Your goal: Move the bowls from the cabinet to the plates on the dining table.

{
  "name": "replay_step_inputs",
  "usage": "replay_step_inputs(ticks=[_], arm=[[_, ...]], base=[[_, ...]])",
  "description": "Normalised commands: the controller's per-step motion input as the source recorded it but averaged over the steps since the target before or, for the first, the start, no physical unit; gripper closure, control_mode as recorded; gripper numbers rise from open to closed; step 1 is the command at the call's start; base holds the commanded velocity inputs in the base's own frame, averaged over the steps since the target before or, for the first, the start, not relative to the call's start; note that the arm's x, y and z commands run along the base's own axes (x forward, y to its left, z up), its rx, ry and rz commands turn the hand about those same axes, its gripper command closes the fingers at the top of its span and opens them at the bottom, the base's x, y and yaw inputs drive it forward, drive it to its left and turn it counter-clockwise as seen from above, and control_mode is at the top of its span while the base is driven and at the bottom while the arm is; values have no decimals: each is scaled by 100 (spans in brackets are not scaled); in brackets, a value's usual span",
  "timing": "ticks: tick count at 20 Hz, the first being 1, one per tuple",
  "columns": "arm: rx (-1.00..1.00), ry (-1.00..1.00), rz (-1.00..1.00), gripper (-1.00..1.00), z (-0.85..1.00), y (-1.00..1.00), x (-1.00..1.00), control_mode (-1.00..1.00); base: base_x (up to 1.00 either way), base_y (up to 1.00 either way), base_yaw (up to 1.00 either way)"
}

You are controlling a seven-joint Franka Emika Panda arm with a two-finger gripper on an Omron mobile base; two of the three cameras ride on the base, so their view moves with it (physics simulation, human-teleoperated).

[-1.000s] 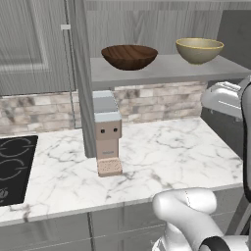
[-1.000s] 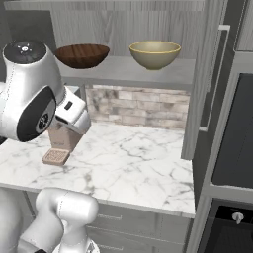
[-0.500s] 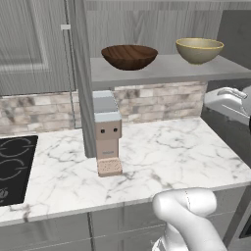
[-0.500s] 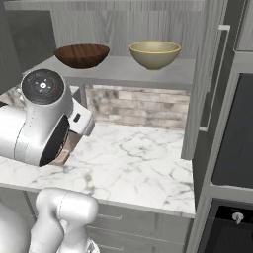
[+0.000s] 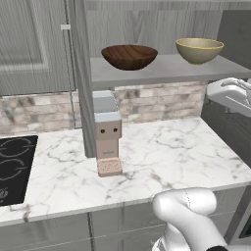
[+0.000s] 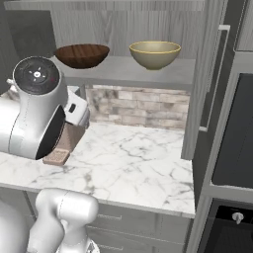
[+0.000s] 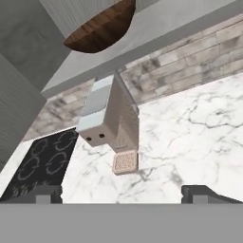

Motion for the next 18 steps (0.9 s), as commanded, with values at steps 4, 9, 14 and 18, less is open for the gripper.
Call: replay_step_inputs(ticks=[4,9,14,18], arm=[[0,6,3,-100,33,1,-9,-100],[0,7,3,-100,13,0,0,-100],[0,5,2,-100,4,2,0,-100],[0,3,0,-100,0,23,7,-100]], base=[[0,0,0],[0,0,0],[0,0,0],[0,0,0]])
